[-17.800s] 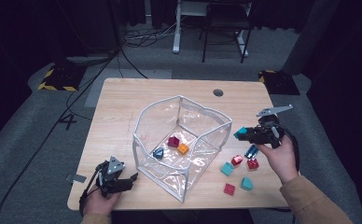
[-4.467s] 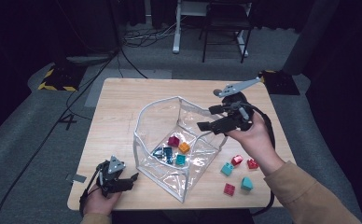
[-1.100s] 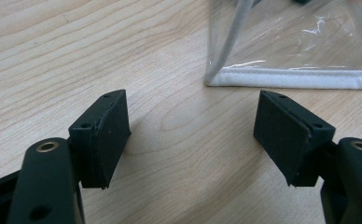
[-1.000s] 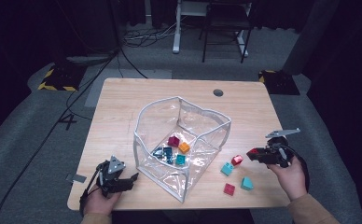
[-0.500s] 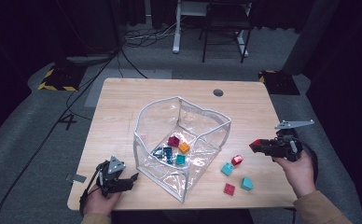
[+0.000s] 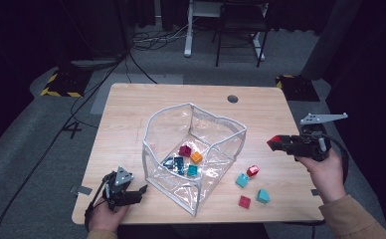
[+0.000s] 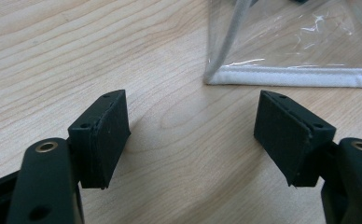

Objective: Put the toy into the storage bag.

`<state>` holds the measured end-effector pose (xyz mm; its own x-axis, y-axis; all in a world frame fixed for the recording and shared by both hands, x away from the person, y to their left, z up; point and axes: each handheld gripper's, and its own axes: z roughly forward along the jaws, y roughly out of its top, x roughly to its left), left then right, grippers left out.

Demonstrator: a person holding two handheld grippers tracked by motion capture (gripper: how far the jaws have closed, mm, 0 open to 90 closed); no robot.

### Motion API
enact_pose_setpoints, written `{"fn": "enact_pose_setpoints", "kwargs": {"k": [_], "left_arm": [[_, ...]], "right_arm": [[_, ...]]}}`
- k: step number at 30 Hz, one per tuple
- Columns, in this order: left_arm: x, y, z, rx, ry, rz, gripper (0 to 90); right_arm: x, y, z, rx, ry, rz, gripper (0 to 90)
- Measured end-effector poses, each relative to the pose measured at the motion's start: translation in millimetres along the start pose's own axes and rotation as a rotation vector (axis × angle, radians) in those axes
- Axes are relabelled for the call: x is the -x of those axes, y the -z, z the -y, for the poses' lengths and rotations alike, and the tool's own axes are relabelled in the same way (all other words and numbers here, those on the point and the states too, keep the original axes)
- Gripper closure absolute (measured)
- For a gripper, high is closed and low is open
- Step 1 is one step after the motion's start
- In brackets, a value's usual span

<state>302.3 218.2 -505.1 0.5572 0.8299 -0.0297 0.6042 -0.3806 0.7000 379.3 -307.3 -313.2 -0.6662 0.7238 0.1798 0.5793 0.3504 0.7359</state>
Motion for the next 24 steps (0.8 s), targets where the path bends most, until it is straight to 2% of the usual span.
{"fn": "enact_pose_setpoints", "kwargs": {"k": [13, 24], "left_arm": [[-0.7, -0.7, -0.9, -0.001, 0.001, 0.0, 26.9], [-1.0, -0.7, -1.0, -0.003, -0.002, 0.0, 26.9]], "right_arm": [[-28.6, 6.5, -39.0, 0.034, 0.074, -0.035, 58.6], [-62.0, -4.4, -75.1, 0.031, 0.158, -0.07, 58.6]]}}
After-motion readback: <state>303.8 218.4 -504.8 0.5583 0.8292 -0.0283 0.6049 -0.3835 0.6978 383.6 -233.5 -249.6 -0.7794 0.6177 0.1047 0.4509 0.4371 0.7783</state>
